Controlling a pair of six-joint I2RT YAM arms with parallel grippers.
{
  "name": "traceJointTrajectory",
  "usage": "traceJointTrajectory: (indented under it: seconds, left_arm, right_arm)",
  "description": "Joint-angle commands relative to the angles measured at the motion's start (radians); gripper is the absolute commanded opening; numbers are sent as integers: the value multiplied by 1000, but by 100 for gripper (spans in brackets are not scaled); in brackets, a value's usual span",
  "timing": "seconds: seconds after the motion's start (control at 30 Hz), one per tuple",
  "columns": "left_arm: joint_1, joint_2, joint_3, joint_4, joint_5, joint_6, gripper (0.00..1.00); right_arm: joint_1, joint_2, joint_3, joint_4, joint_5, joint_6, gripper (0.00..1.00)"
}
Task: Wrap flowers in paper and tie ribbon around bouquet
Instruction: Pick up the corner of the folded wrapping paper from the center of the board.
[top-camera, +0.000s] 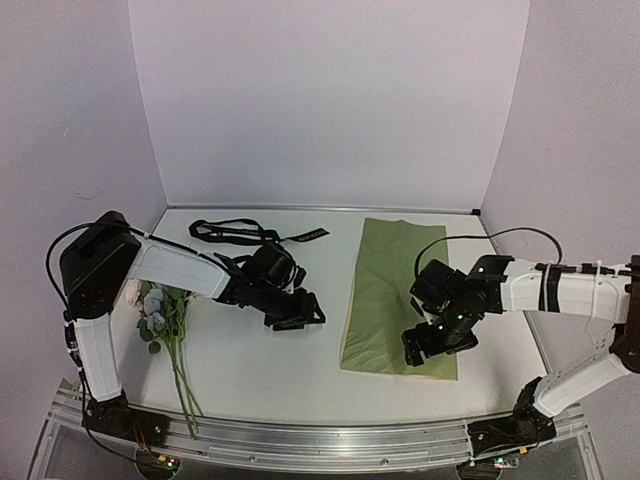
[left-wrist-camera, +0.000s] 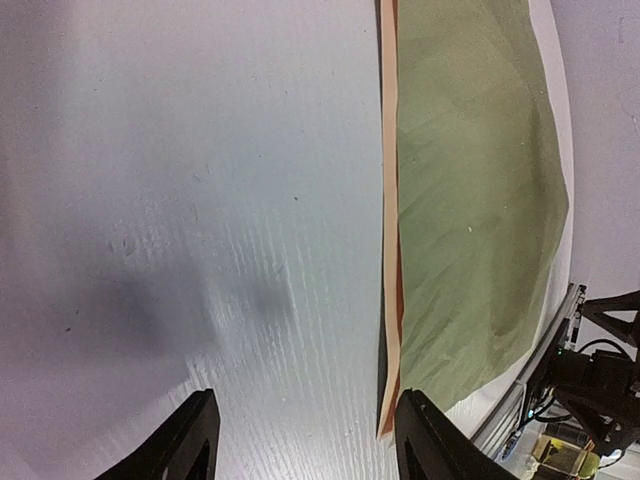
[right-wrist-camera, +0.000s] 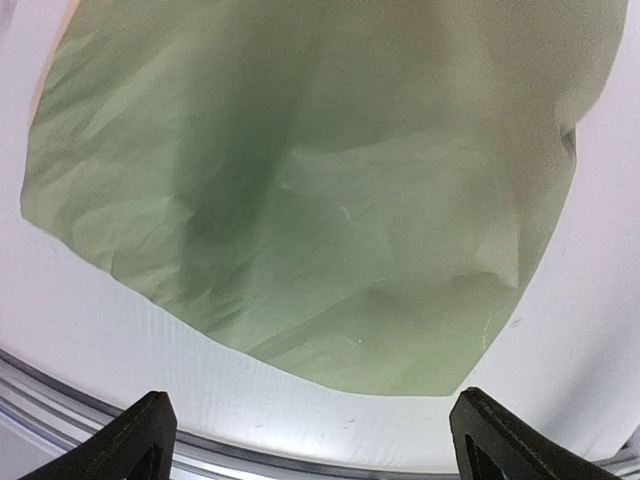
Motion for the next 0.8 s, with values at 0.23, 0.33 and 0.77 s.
traceJointTrajectory:
  seconds: [0.23,0.33,0.77]
  left_arm:
    - [5,-139,-46,-48,-54,34,63]
    - [9,-148,-50,-56,-59,39,63]
    - [17,-175,-65,-72,-71,36,63]
  right_arm:
    - [224,139,52,-75,407,-521,98]
    - [273,188,59,-33,502,-593,98]
    - [353,349,55,119,702,-685,92]
